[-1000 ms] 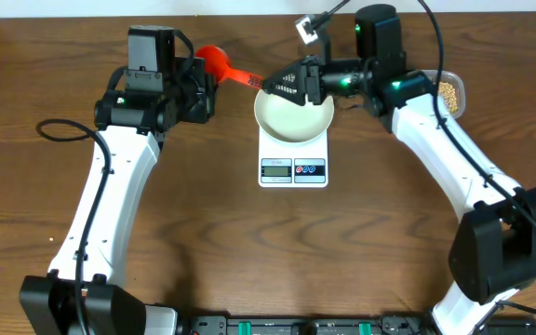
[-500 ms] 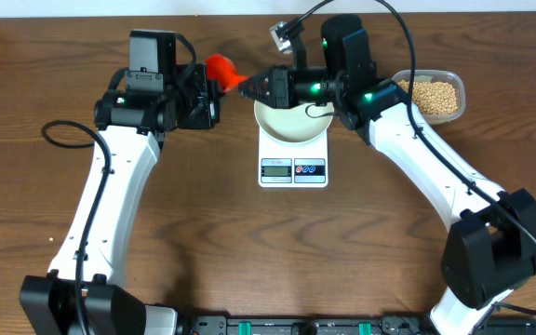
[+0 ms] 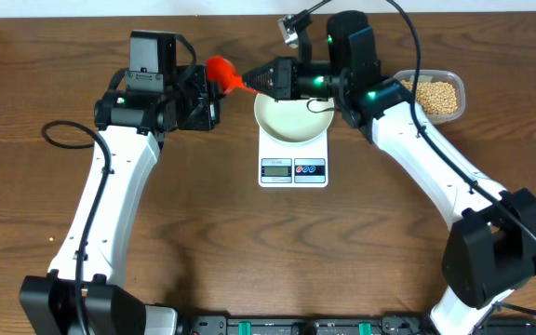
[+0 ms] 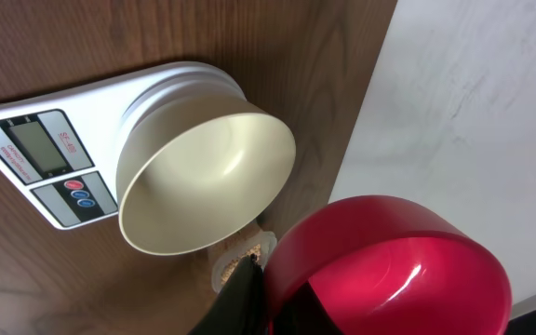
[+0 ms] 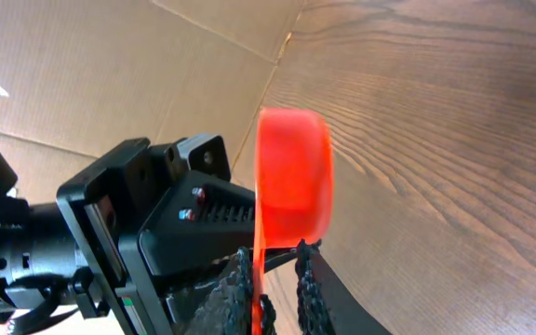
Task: Scoop item into bowl and weigh 50g on scale
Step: 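Reach right gripper to the scoop handle above the bowl and grasp, then release scoop from left gripper and pull it away with right gripper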
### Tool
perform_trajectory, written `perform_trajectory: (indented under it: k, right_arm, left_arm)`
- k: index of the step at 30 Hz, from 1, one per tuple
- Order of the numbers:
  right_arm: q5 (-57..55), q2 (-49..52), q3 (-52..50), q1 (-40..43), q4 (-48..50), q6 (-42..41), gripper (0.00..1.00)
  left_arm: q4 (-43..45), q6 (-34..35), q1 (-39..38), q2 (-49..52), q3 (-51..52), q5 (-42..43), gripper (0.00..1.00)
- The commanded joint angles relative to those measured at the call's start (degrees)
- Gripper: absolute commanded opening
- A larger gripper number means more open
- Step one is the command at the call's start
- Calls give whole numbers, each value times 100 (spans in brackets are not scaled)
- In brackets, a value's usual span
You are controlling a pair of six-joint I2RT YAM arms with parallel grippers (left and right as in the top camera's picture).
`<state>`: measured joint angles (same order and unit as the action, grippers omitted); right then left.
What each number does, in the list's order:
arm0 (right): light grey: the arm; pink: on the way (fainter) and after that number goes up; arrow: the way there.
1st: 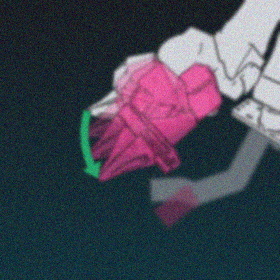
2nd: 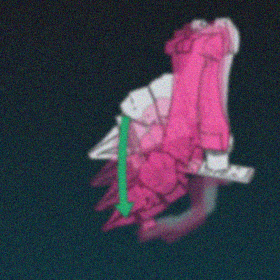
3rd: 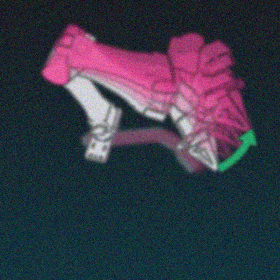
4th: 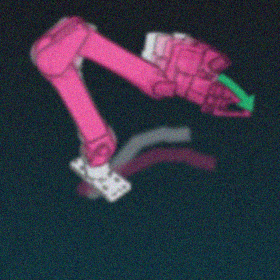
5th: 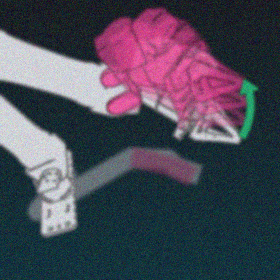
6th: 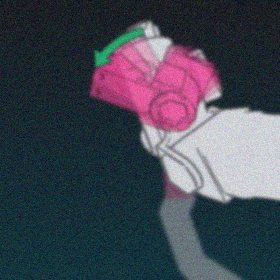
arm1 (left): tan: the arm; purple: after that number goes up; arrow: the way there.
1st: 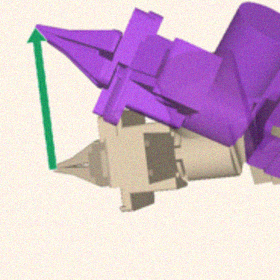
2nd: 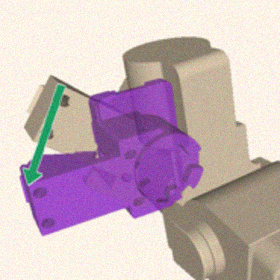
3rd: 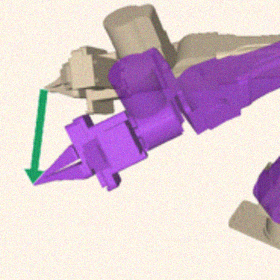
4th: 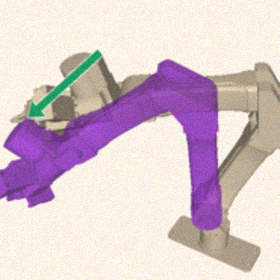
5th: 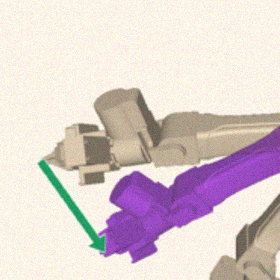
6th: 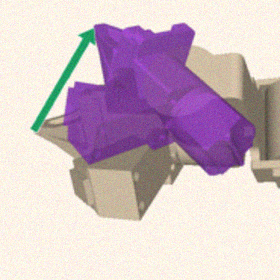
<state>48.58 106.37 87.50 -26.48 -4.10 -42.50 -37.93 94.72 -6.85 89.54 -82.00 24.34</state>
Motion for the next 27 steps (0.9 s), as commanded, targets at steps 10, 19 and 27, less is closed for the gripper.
perform_trajectory:
  k: [10,19,27]
  right_arm:
    - [197,-37,92,-9,-118,-157,15]
    - [192,-37,92,-9,-297,-4,15]
    - [190,-37,92,-9,-295,44,1]
  left_arm:
    - [-17,33,2,48,15,74,7]
    - [-17,33,2,48,15,74,8]
    - [-17,33,2,48,15,74,7]
